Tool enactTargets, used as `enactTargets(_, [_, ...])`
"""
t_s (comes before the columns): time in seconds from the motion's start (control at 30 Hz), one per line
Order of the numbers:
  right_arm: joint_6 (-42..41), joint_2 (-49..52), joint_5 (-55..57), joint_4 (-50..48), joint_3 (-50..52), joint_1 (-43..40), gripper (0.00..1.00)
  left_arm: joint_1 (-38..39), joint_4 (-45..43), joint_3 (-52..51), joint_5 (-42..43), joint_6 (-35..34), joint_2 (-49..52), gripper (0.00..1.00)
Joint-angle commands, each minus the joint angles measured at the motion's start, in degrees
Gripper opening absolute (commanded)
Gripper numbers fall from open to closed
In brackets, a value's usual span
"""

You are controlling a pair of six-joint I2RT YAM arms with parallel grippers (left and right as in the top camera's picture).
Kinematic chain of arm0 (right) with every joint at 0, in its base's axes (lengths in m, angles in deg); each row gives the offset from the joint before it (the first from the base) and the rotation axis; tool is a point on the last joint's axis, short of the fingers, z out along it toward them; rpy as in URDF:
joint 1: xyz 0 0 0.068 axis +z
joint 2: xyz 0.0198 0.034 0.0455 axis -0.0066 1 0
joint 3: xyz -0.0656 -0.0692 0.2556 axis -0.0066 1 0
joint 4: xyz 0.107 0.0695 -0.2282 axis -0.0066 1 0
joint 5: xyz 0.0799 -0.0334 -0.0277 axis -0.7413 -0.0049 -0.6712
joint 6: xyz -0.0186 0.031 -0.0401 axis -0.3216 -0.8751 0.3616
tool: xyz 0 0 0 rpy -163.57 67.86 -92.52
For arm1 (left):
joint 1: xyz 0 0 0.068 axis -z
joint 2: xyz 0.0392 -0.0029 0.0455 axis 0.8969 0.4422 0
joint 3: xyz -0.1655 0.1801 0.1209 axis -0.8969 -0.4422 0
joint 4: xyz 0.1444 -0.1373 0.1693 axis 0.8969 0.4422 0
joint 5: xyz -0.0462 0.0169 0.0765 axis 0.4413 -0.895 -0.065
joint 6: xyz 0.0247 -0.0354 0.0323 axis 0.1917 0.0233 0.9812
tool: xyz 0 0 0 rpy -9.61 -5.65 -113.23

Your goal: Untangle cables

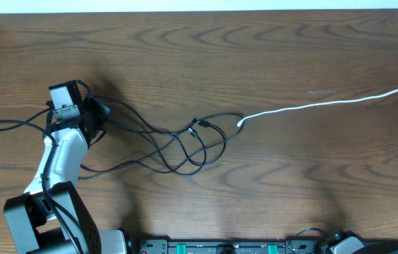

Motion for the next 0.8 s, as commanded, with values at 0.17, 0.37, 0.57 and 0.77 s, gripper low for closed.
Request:
enactTargets(0.17, [-2.1,-0.2,-0.5,2.1,-1.2,8.3,0.01,1.4,0.6,0.0,3.2,1.2,-0.3,0.07])
enactTargets(0.37, [-1.6,1.2,-0.3,0.3,-1.2,19.0,0.01,5.0,0.6,0.0,3.2,1.4,-0.3,0.08])
enactTargets(0.57, [0.7,1.6,8.3,-1.2,-1.2,24.4,0.01,7.1,0.8,0.0,2.9,1.4,-0.3,0.08])
enactTargets(0.77, [8.8,1.9,15.6,0.7,-1.2,24.4,0.01,7.1,0.9,0.0,3.0,1.4,-0.3,0.08])
